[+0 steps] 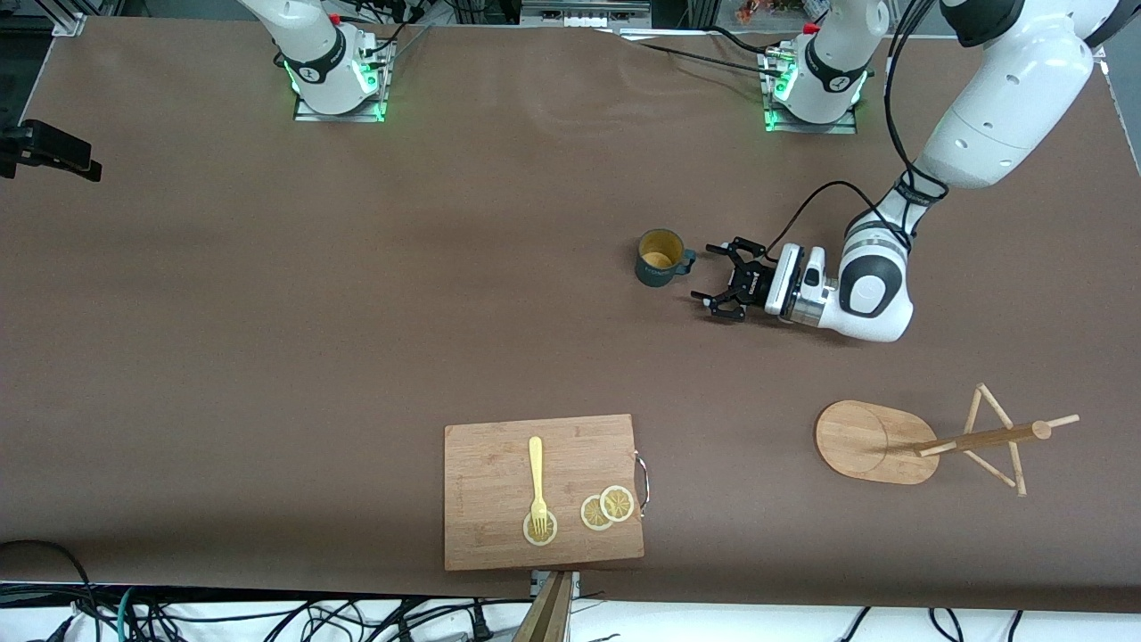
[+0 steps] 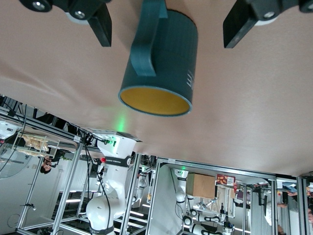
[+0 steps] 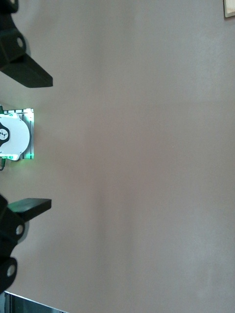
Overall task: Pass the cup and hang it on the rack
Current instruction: 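Grasp the mug handle with the left gripper while the right gripper withdraws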
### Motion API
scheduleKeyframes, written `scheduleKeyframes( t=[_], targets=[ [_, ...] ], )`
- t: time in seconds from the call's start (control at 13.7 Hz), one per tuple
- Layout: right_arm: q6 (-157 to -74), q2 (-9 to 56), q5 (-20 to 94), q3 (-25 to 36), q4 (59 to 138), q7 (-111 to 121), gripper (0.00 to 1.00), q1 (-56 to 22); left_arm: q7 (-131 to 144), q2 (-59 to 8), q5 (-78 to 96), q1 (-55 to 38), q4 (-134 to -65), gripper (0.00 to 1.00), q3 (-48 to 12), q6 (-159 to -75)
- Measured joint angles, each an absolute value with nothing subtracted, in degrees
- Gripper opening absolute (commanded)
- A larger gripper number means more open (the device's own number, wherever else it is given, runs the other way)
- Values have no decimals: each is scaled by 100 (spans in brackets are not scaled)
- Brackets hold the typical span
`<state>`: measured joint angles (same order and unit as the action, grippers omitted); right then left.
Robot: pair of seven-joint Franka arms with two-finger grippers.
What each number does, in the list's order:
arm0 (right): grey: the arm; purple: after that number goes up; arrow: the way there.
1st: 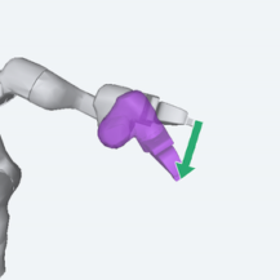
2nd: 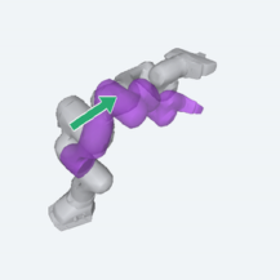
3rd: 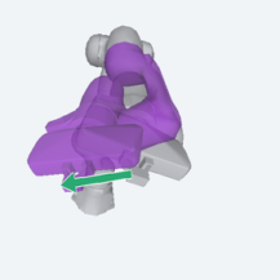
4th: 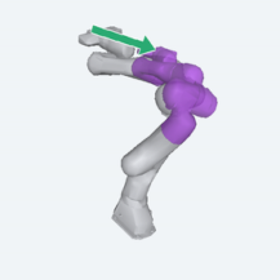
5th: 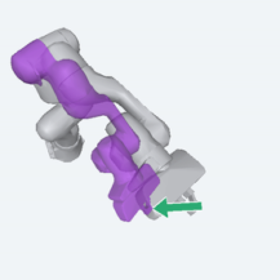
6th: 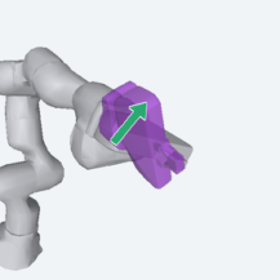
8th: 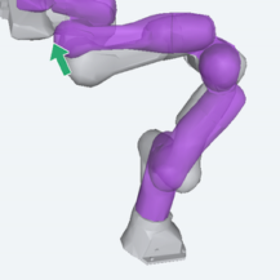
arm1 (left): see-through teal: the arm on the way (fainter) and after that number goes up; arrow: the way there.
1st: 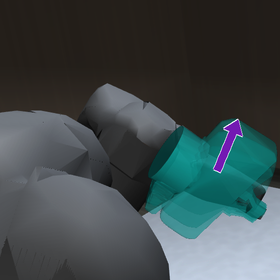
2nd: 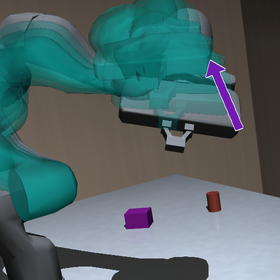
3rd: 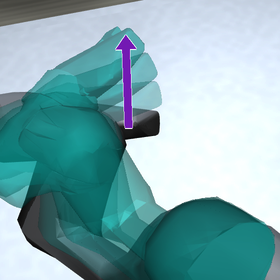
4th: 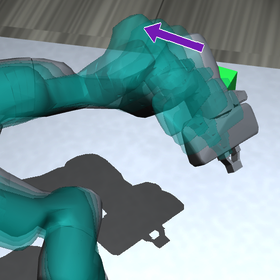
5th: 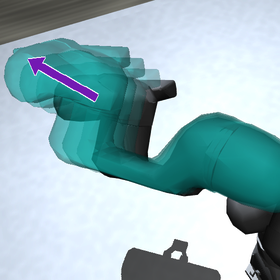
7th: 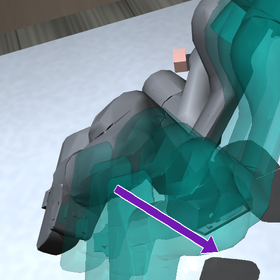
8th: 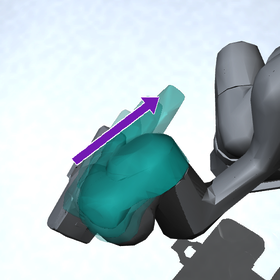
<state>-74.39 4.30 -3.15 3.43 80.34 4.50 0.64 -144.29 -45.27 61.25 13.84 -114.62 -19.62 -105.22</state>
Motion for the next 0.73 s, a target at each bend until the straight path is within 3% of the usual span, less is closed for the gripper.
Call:
scheduleKeyframes(
  t=[0.15, 0.29, 0.44, 0.51, 0.59, 0.73],
  targets=[
    [-7450, 440, -315, 343, 8034, 455, 100, 64, -14641, -4692, 6125, 1354, -11462, 100, -1960, -10529],
    [-7462, 453, -315, 343, 8034, 458, 100, 64, -14891, -4841, 6125, 1295, -11463, 72, -1960, -10542],
    [-7470, 459, -315, 342, 8034, 462, 100, 64, -15072, -4906, 6137, 1251, -11462, 25, -1963, -10567],
    [-7473, 459, -315, 339, 8034, 462, 100, 64, -15119, -4911, 6147, 1238, -11462, 8, -1963, -10570],
    [-7479, 459, -315, 336, 8034, 462, 100, 64, -15139, -4911, 6158, 1227, -11459, 0, -1964, -10571],
    [-7486, 459, -315, 336, 8034, 463, 100, 64, -15171, -4911, 6165, 1210, -11450, 0, -1964, -10573]
  ],
)
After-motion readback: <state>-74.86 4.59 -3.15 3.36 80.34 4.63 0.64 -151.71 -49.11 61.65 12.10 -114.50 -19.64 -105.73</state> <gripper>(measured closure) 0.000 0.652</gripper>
